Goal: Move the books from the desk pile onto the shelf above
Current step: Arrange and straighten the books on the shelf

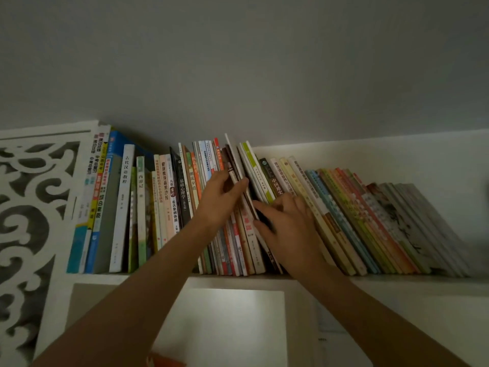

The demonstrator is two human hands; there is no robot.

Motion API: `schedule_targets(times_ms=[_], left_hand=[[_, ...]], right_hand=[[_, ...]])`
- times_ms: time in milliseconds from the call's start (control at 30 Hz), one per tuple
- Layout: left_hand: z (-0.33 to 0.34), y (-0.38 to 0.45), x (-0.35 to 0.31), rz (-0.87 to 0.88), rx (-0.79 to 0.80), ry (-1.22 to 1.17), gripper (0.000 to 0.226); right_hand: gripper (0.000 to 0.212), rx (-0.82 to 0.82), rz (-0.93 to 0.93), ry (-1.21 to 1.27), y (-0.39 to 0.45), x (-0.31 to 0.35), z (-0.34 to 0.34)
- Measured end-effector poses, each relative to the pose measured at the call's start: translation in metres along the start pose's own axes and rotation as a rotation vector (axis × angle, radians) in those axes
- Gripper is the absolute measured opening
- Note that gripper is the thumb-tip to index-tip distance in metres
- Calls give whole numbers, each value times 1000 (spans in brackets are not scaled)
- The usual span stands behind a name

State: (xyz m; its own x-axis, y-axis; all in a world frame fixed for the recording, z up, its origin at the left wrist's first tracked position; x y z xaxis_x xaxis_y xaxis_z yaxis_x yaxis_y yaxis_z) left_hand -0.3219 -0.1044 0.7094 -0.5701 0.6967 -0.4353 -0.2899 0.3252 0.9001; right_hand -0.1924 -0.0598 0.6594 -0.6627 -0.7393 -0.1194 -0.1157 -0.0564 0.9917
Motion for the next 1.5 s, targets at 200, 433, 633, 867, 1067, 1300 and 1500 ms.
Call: schedule_targets(times_ms=[200,433,633,867,1067,1300,1500], left_hand=[[-3,-4,-3,126,37,-6,10],[9,0,0,66,-239,22,54],[10,8,-7,148,-146,512,28],[31,-2,-15,155,-80,583,32],[34,1,-13,198,-66,608,37],[-10,12,-14,490,-310,929,29],[-1,51,-19,490,-142,1177,41]], right_hand=[[16,-101,116,-88,3,-5,0],[32,-67,119,-62,12,-2,1],[52,29,280,28,6,-16,-15],[40,212,82,-179,14,2,-17],[42,171,170,-117,11,-3,-6],[38,78,189,-162,17,-14,-12],[39,74,191,-180,15,-15,-9]])
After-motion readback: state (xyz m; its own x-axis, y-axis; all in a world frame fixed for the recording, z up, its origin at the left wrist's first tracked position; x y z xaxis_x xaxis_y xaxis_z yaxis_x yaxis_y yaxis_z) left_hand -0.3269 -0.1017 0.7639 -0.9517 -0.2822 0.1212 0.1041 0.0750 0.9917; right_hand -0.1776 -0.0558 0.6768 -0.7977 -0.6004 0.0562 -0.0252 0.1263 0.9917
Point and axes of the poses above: each hand's wrist, its own y-axis towards the middle knuckle, its own z-axis out of the palm, x = y × z, the point moved 2 cm from there along y, towards the middle knuckle, and after that the axes turned 8 degrees about -x, right-handed, at the moved point
